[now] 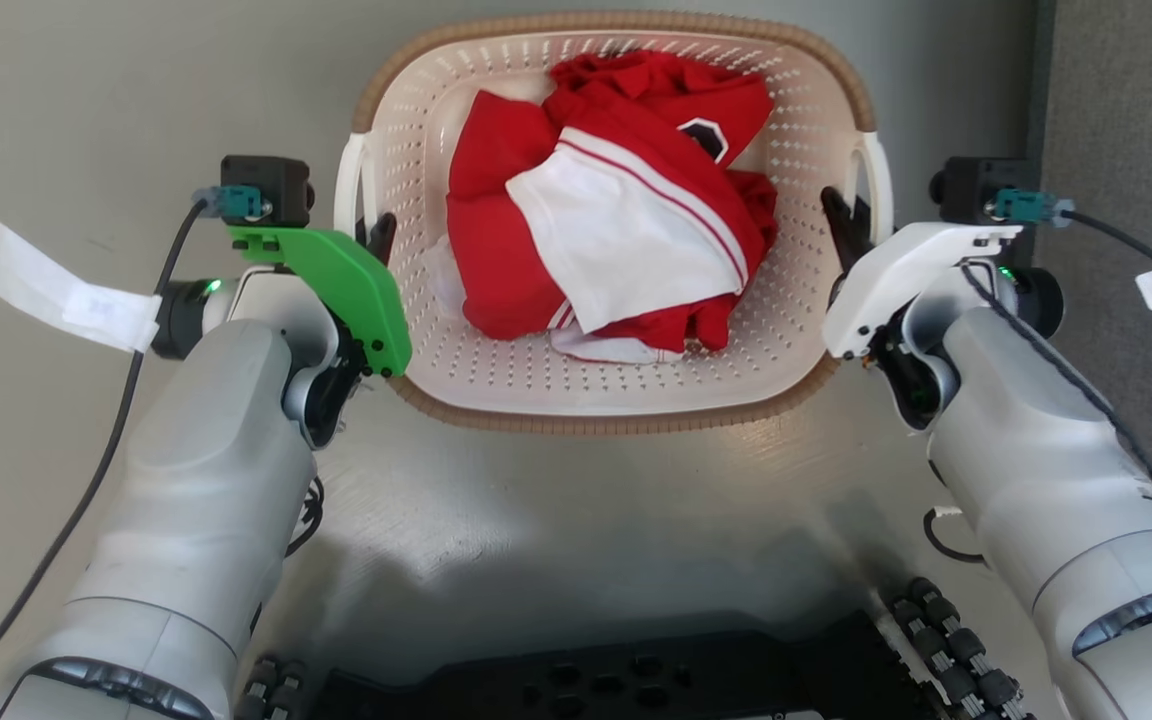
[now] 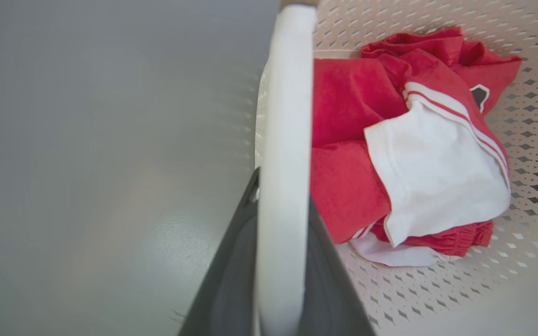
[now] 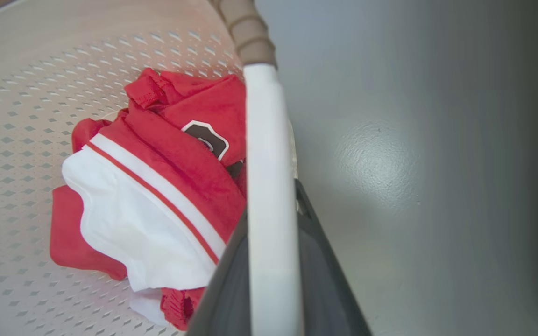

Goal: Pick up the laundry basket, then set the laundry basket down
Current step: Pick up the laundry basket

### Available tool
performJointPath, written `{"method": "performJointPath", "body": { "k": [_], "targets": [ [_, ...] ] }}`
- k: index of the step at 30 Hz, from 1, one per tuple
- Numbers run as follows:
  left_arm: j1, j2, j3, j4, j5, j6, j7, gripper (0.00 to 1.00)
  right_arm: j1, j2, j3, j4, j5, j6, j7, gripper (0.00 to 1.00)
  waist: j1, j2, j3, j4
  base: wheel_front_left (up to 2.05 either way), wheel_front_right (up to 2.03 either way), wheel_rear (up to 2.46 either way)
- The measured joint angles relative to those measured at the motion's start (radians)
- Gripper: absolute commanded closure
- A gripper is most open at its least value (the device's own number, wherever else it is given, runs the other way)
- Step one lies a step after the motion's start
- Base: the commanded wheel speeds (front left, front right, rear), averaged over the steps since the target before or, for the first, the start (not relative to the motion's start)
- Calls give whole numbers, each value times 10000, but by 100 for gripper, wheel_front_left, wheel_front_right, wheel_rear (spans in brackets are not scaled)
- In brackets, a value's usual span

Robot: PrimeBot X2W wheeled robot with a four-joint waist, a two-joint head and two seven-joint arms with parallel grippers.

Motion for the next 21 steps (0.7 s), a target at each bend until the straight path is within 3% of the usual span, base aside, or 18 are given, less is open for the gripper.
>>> {"method": "performJointPath", "body": {
  "k": [21],
  "targets": [
    [582,17,-746,756,-1099,0,102,100,527,-12,1427,123,1097,-10,-127,100,0,0,-1837,-85,0,0,0]
  ]
}}
